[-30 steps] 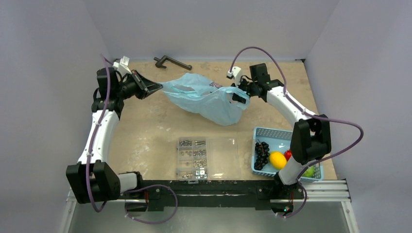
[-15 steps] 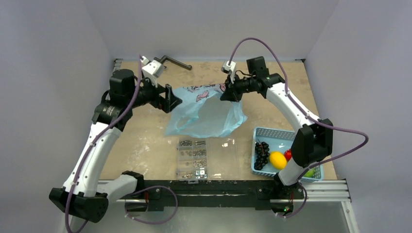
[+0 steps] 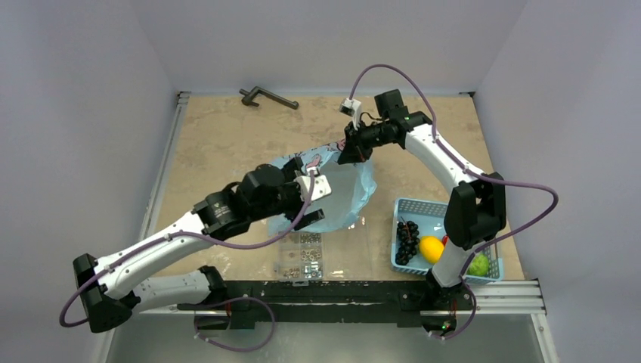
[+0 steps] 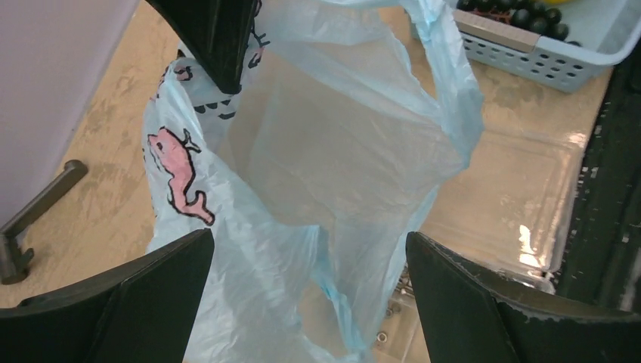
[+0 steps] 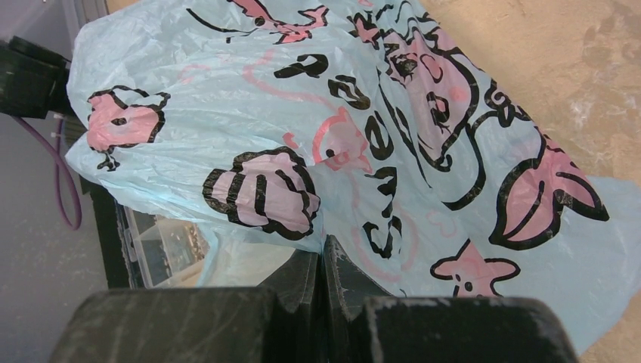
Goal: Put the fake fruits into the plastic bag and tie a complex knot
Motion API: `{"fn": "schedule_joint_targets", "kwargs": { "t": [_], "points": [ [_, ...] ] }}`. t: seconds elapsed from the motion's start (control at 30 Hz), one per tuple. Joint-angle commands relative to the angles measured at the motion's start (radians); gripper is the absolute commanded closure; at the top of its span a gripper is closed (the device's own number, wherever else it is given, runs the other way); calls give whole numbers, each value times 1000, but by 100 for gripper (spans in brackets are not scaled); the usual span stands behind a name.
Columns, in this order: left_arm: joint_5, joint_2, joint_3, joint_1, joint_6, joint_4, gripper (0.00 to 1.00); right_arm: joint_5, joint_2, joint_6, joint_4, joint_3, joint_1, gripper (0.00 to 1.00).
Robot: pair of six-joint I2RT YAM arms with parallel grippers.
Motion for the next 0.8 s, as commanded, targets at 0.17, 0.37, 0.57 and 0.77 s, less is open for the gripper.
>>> {"fn": "schedule_joint_targets", "kwargs": {
  "t": [0.17,0.37,0.57,0.77],
  "points": [
    [-660,140,-119,-77,180,360,0,-29,-28,-47,-72,40,20,100],
    [-553,213,-8,41,-25,101,0,-58,-5,-263,-205,90,25,100],
    [-403,185,45,176,-134,-10,18,-21,127,-426,-317,299,25,100],
    [-533,232,9,172,116,222,0,-95,202,-506,-511,410,27,100]
  ]
}}
